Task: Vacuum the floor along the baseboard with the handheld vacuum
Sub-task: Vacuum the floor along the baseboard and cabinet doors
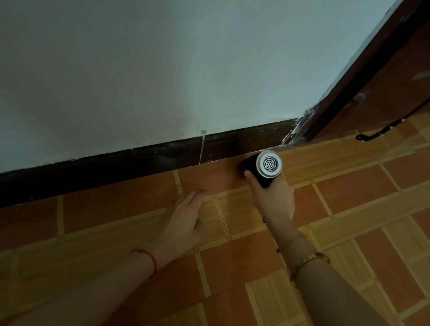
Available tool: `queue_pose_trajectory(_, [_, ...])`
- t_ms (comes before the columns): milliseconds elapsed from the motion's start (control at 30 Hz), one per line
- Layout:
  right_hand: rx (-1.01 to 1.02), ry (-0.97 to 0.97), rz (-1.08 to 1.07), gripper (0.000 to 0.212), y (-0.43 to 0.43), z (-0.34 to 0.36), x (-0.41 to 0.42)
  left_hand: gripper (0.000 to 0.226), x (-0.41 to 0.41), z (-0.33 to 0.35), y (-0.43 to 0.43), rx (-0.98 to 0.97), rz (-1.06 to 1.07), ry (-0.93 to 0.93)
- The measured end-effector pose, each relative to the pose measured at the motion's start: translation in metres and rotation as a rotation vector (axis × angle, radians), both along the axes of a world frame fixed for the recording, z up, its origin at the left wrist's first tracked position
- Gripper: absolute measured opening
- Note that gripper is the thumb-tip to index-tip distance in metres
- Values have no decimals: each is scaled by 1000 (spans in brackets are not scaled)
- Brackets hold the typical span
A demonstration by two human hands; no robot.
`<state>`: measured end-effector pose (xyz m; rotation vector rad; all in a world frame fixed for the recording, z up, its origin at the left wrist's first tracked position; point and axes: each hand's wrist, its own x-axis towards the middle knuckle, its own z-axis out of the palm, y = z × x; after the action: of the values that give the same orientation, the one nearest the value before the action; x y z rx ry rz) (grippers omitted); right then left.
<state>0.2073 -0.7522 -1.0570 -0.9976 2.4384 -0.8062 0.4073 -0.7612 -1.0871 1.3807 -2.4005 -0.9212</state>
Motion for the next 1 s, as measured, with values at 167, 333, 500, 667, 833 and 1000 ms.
queue_pose_trajectory(167, [-25,-64,121,57,-10,-3,-5,70,-14,-2,-11,-4,-17,17])
queue_pose_trajectory(333, [-1,-9,45,59,-18,-5,-24,70,-25,-9,-18,-6,-16,23])
queue_pose_trajectory(500, [15,6,-77,64,-23,0,-47,69,-33,-17,-21,19,-13,13])
queue_pose_trajectory(667, [37,-3,23,66,-26,-6,-37,68,-40,-23,-17,18,16,-1])
queue_pose_trajectory(833, [41,89,43,65,-26,-7,-39,68,-45,-27,-17,8,20,6])
queue_pose_trajectory(1000, [52,140,-30,68,-28,-4,-60,67,-46,-29,-17,-6,28,26])
